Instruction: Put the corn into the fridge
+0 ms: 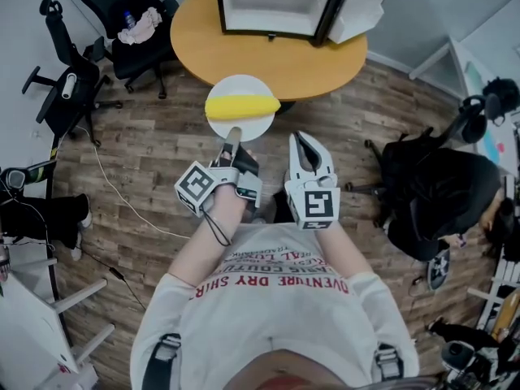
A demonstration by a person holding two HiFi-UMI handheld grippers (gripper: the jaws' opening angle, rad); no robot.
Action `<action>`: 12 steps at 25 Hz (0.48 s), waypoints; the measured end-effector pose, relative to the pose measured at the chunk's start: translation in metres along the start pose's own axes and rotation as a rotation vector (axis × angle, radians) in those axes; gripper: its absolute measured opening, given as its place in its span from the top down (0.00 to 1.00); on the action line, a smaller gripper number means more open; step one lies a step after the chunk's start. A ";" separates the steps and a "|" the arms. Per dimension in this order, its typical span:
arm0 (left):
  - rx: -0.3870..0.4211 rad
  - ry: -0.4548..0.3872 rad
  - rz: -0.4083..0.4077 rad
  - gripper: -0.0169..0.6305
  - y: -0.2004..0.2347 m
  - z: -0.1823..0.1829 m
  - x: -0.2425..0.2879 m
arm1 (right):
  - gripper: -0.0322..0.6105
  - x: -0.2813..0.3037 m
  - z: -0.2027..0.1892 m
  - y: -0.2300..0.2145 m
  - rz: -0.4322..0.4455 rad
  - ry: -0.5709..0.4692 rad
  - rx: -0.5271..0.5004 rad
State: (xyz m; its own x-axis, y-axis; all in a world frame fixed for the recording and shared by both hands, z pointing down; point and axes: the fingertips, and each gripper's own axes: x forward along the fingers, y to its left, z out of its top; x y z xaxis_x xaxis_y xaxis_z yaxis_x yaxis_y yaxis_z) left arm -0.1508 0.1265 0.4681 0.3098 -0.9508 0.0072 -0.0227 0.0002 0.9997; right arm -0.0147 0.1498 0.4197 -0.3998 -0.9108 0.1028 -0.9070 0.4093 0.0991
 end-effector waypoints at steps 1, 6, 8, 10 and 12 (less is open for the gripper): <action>-0.001 -0.006 0.003 0.92 0.002 0.002 0.006 | 0.91 0.007 0.000 -0.002 0.009 -0.003 -0.003; -0.003 -0.043 0.006 0.92 0.004 0.011 0.045 | 0.91 0.051 -0.007 -0.027 0.052 -0.003 0.002; 0.000 -0.062 0.012 0.92 0.005 0.015 0.063 | 0.91 0.070 -0.007 -0.039 0.070 -0.010 0.003; 0.005 -0.081 0.015 0.92 0.005 0.020 0.083 | 0.91 0.091 -0.005 -0.051 0.092 -0.019 -0.007; 0.014 -0.101 0.012 0.92 0.002 0.023 0.107 | 0.91 0.114 -0.002 -0.066 0.110 -0.025 -0.011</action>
State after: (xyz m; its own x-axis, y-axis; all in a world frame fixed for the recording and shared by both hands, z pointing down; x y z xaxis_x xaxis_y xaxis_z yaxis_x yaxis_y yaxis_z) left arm -0.1400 0.0178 0.4702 0.2119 -0.9772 0.0163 -0.0391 0.0082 0.9992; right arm -0.0001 0.0192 0.4266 -0.5002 -0.8613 0.0889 -0.8560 0.5074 0.0995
